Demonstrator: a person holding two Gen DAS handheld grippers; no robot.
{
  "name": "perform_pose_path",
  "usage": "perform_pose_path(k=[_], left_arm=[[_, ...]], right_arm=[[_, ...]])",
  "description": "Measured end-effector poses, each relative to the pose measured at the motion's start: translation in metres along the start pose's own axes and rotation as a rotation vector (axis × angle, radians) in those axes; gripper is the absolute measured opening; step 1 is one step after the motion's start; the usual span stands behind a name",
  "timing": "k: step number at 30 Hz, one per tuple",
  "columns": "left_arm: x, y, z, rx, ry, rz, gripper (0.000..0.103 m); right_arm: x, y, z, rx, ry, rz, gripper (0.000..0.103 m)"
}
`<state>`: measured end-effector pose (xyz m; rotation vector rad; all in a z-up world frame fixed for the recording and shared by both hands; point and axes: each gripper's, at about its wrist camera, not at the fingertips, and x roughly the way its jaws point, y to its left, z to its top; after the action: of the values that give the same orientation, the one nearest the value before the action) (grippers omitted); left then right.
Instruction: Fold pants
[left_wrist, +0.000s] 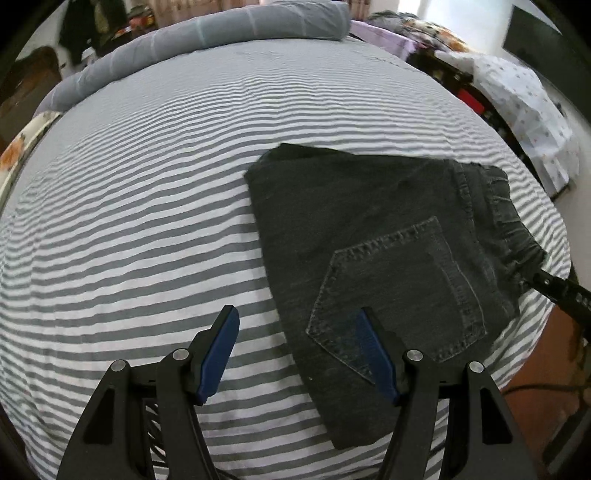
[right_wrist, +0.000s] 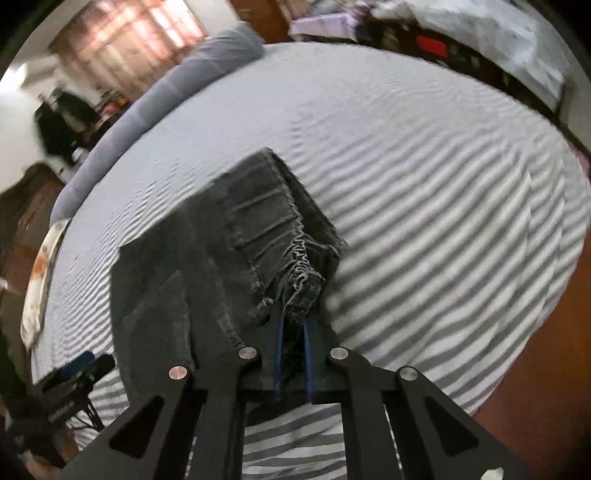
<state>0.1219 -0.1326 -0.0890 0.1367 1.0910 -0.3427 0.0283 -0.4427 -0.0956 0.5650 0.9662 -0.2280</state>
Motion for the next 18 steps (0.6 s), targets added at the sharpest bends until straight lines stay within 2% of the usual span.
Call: perform_pose_path(k=[4,6,8,12,14,18], left_arm=[[0.009,-0.009,-0.006,0.034,0.013,-0.026,0.067],[0.018,-0.013,-0.009,0.051,0.037,-0.038,0.067],[0.031,-0.016,-0.013,0.068,0.074,-0.042,0.067],[0.036,-0.017,-0.015,0.065,0.059,-0.052,0.068],[0.037,-0.017,-0.016,0.063,0.061,-0.059,0.069],[0.04,-0.013,-0.016,0.055,0.058,-0.064,0.07]], right_arm=[[0.015,-0.008,-0.002,0.022,0.037,-0.022,0.009],[0.016,-0.011,0.002,0.037,0.041,0.005,0.014],[0.008,-0.01,0.008,0.034,0.044,0.012,0.026],[-0.016,0.005,0.023,-0.047,-0.04,-0.008,0.027],[-0.022,0.022,0.035,-0.102,-0.079,0.031,0.027],[0.004,0.061,0.057,-0.216,-0.046,0.087,0.026]])
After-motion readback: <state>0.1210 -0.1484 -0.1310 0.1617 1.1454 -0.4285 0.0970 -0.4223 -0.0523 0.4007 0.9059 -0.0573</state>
